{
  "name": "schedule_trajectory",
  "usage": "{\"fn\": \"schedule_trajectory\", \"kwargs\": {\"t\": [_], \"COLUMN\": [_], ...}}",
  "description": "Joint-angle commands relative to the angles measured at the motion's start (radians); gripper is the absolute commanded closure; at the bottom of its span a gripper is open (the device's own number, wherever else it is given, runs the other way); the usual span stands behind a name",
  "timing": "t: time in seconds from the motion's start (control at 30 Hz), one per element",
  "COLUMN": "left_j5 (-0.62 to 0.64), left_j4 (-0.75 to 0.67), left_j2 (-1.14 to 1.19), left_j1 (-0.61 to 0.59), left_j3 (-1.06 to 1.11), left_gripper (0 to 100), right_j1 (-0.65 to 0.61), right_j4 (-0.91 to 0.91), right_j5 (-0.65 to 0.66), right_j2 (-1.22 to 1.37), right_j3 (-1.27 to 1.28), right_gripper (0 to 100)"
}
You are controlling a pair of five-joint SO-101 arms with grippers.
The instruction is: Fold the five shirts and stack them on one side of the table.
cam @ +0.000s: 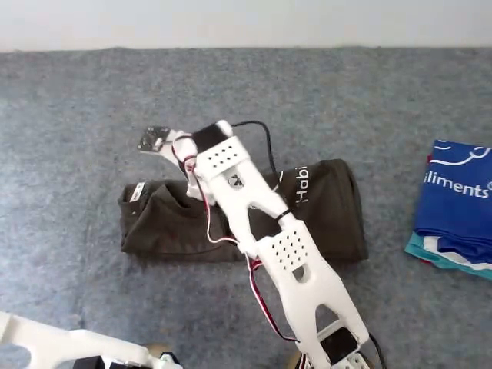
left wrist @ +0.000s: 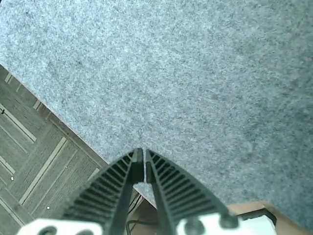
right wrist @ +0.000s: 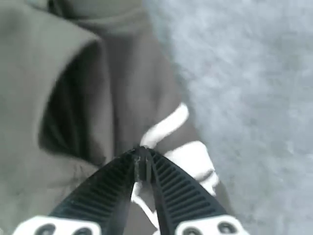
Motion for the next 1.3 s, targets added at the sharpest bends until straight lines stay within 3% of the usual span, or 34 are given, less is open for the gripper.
{"fn": "schedule_trajectory", "kwargs": {"t": [0.0, 0.17, 0.43, 0.6, 0.9, 1.27], "left_j5": [-0.006, -0.006, -0.006, -0.006, -0.006, -0.006], "left_j4": [0.002, 0.002, 0.002, -0.002, -0.006, -0.006], "left_j2": [0.000, 0.002, 0.002, 0.002, 0.000, 0.000], "left_j1": [0.006, 0.006, 0.002, 0.006, 0.002, 0.008], "left_j3": [-0.036, -0.035, -0.033, 0.035, 0.044, 0.044], "left_gripper": [98, 98, 98, 98, 98, 98], "right_j1": [-0.019, -0.054, -0.137, -0.177, -0.042, -0.137], "right_j4": [0.104, 0.101, 0.097, 0.064, -0.179, -0.030], "right_j5": [-0.037, -0.114, -0.153, -0.153, -0.143, -0.153], "right_j2": [-0.076, -0.199, -0.423, -0.417, -0.248, -0.394], "right_j3": [-0.169, -0.118, 0.256, 0.390, 0.394, 0.394], "right_gripper": [99.0, 99.0, 99.0, 99.0, 99.0, 99.0]}}
